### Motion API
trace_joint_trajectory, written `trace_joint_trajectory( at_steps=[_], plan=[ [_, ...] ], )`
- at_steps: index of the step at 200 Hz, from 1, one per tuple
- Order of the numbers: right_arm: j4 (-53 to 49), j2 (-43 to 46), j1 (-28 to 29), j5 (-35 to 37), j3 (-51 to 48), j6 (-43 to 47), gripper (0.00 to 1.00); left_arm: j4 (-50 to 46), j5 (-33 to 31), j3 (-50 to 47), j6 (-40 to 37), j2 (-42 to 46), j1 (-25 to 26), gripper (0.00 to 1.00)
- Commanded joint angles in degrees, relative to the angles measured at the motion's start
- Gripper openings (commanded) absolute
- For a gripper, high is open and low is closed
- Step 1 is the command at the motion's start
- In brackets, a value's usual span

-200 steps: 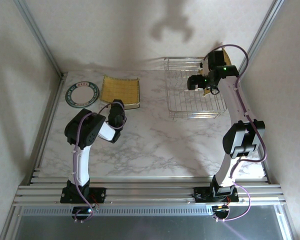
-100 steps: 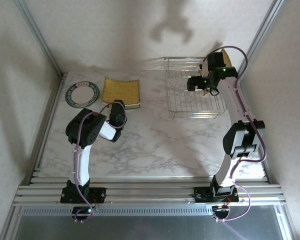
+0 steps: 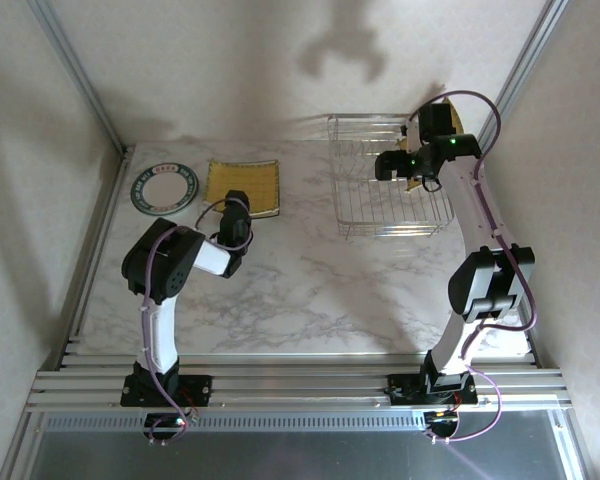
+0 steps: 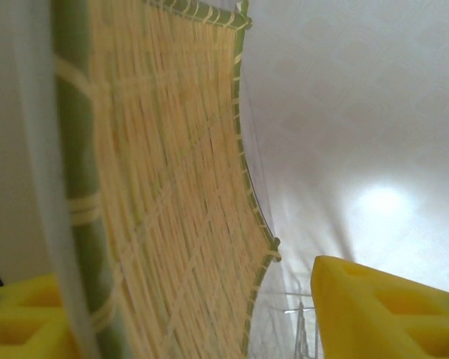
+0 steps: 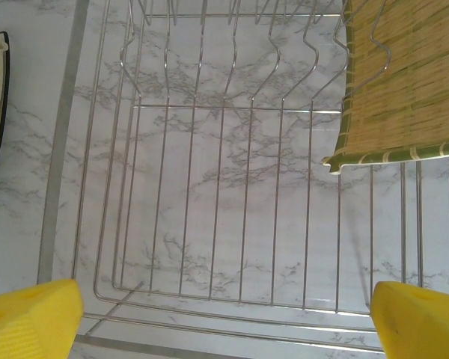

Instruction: Unload the plates from the dish rack

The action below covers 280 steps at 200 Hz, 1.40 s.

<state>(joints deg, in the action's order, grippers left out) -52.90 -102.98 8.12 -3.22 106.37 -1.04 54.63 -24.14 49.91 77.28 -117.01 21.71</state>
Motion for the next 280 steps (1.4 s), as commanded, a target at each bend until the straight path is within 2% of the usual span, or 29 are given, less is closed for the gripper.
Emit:
trace_joint_trajectory(
  at_steps=[1,20,40,63,161,204,280],
  plan=[
    [0.6,2.2,-0.3,-1.2,-0.8,0.2,0.99,-9.7,-3.5,2.9,-2.6,3.6,0.6,0.71],
    [0.5,2.1,-0.3,-1.4,-0.5,0.1,0.99,-12.8,-3.5,3.8,-3.4,4.5,0.7,0.80],
    [0.7,2.2,-0.3,-1.4,-0.5,0.1,0.99,-20.9,-3.8,6.5,-4.4,5.0,1.0,0.90],
    [0.6,2.0,-0.4,-1.5,0.0,0.1,0.99,-28.3,-4.2,9.8,-5.4,4.7,1.8,0.97],
    [1.4,2.9,-0.9,-2.6,-0.5,0.0,0.99,-36.7,-1.5,6.8,-9.5,9.0,2.9,1.00],
    [2.6,4.2,-1.1,-3.4,-2.1,-0.5,0.99,-36.8,0.2,5.0,-10.0,10.7,3.0,1.00],
    [1.8,5.6,-1.5,-3.0,-2.1,-0.1,0.99,-35.8,0.4,8.7,-10.9,6.3,2.7,1.00]
  ],
)
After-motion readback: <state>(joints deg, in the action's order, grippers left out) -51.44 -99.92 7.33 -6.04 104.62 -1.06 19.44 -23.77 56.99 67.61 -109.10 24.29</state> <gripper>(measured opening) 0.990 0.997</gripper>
